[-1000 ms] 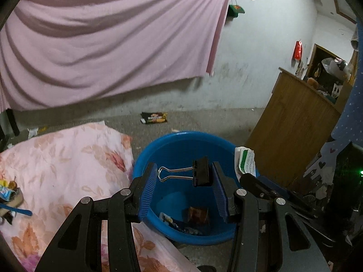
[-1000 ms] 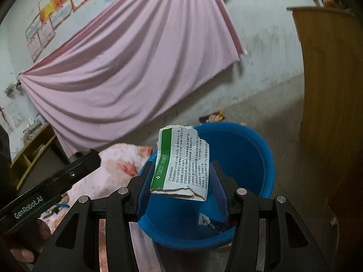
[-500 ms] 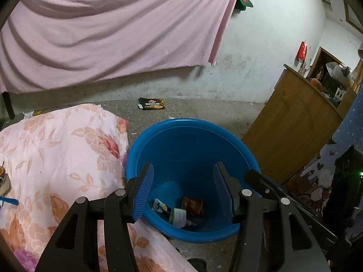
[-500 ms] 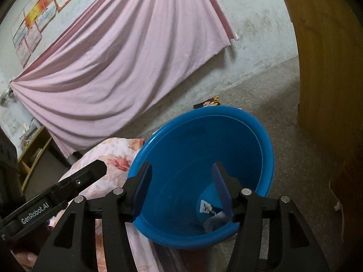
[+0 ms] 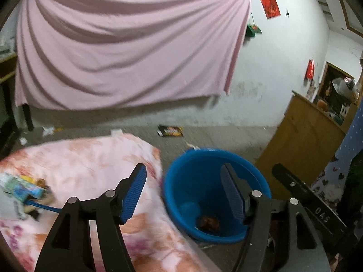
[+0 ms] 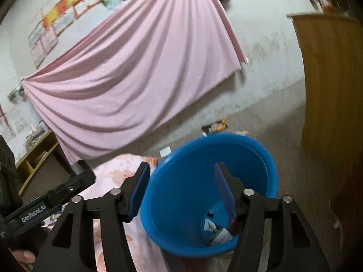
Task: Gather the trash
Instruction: 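Move both tools back over the bed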
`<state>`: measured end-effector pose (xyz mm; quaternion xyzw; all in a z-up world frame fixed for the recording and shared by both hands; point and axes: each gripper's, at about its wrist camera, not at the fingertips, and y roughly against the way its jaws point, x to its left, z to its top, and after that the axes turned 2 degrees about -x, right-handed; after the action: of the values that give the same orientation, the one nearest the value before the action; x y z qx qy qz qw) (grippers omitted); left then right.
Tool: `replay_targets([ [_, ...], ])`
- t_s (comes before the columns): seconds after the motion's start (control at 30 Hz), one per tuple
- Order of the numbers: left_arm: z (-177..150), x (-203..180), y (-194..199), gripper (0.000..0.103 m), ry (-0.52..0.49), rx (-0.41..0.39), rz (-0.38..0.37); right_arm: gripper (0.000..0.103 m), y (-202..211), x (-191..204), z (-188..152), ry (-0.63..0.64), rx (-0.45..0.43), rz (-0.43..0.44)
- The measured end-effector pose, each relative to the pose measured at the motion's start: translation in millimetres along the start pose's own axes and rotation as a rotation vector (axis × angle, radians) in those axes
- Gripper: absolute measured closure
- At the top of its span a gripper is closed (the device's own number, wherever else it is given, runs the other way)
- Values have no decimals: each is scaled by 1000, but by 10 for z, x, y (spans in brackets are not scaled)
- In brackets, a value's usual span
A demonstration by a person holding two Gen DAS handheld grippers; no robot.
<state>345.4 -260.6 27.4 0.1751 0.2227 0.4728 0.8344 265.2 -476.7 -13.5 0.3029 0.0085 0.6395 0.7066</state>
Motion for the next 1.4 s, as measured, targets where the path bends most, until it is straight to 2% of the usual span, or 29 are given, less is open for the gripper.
replay_targets([
  [0.03, 14, 41, 74, 40, 0, -17, 14, 37, 39, 60, 20, 16, -26, 10],
  [0.13, 39, 209, 353, 19, 9, -93, 77, 27, 122, 231, 64, 59, -92, 38],
  [0.2, 35, 315, 522, 13, 29, -154, 120, 22, 158, 353, 77, 84, -129, 56],
  [0.27, 21, 444, 705, 2, 44, -208, 170, 11, 198, 479, 78, 111, -176, 68],
  [0.33, -16, 552, 859, 2, 43, -257, 221, 1, 224, 584, 70, 130, -212, 80],
  [0.37, -37, 608, 954, 2, 35, -280, 245, 0, 245, 636, 59, 136, -237, 89],
  [0.57, -184, 924, 1322, 2, 12, -347, 333, 0, 309, 993, -6, 182, -331, 170],
  [0.9, -412, 1414, 1756, 2, 34, -397, 438, 0, 321, 1635, -236, 279, -394, 265],
  [1.2, -690, 1816, 1910, 2, 70, -368, 504, 0, 237, 2016, -465, 354, -380, 305],
  [1.4, -803, 2086, 1838, 2, 120, -297, 492, 0, 117, 2191, -606, 419, -330, 304],
])
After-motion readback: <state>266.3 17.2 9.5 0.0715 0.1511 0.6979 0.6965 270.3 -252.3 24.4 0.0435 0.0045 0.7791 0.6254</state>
